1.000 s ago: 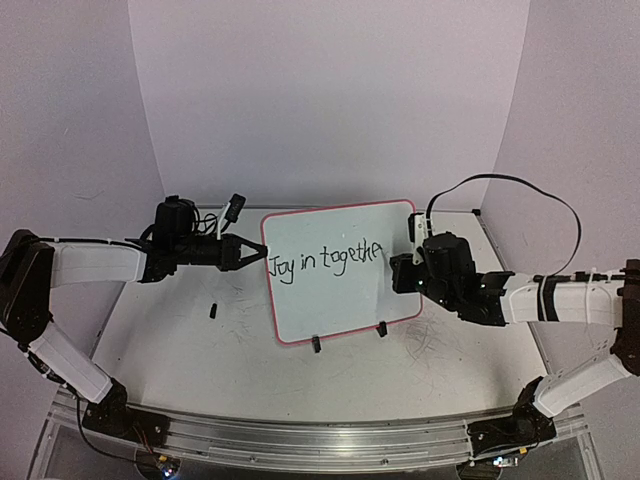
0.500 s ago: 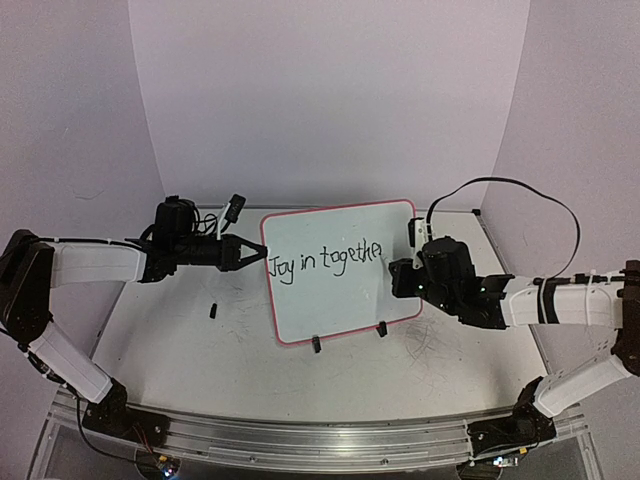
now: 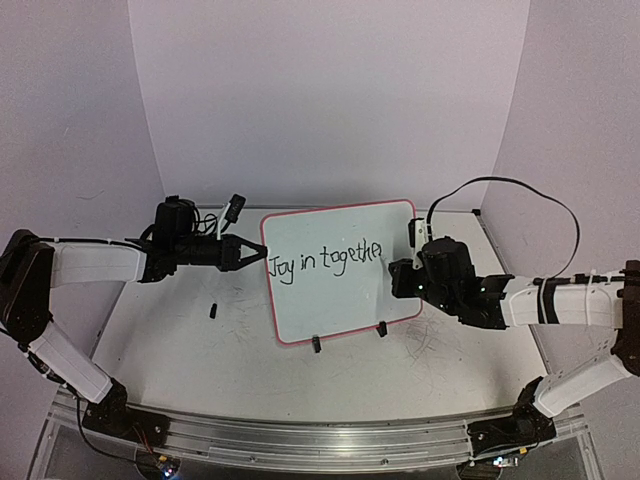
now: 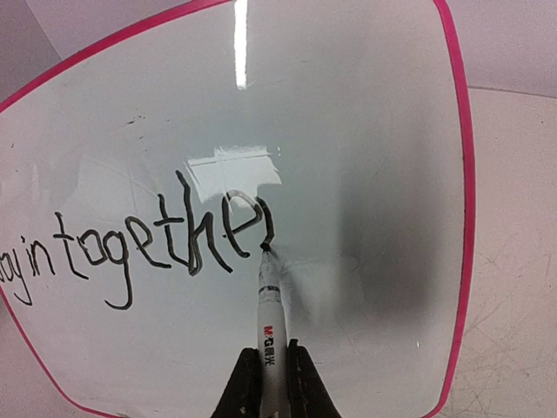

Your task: Write a sentence on the whiteboard

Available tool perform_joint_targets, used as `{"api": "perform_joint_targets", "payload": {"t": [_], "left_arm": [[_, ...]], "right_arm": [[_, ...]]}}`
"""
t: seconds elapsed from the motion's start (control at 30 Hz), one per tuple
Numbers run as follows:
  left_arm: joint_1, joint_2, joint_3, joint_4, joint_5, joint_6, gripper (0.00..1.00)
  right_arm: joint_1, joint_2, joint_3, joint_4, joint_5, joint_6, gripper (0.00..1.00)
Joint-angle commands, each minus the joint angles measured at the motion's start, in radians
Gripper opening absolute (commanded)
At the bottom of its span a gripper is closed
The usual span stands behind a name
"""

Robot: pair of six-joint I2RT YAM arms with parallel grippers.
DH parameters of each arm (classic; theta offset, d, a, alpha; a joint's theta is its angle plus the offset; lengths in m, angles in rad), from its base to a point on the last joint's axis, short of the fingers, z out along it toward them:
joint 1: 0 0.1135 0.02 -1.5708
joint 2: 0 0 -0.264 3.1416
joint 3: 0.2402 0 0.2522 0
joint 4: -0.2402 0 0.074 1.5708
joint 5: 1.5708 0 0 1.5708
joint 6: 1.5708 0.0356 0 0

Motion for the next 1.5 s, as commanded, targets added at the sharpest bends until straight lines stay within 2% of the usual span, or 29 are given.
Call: {"api": "perform_joint_targets", "payload": {"t": [0.0,0.73,1.0,1.17,1.47], "left_arm": [[-0.016,-0.017,0.040,-0.004,0.012,0.047,0.00],[-0.016,-0.021,0.034,-0.005,0.012,0.051,0.00],[-0.016,-0.017,0.036,-0.007,0.009,0.053,0.00],[-0.016,-0.018,0.040,-0.007,0.011,0.050,0.00],[-0.016,-0.027,0.036,-0.008,0.010,0.050,0.00]], "right_arm": [[0.004,0.008,0.018,0.000,0.029,-0.001,0.00],[-0.006,0.021,0.085,-0.008,0.132,-0.007,0.00],[-0.012,-0.095,-0.005,0.025,0.056,-0.026,0.00],[-0.030,-0.063,0.011,0.029,0.008,-0.048,0.00],[-0.031,-0.022,0.062,0.037,0.027,-0.067,0.00]]}}
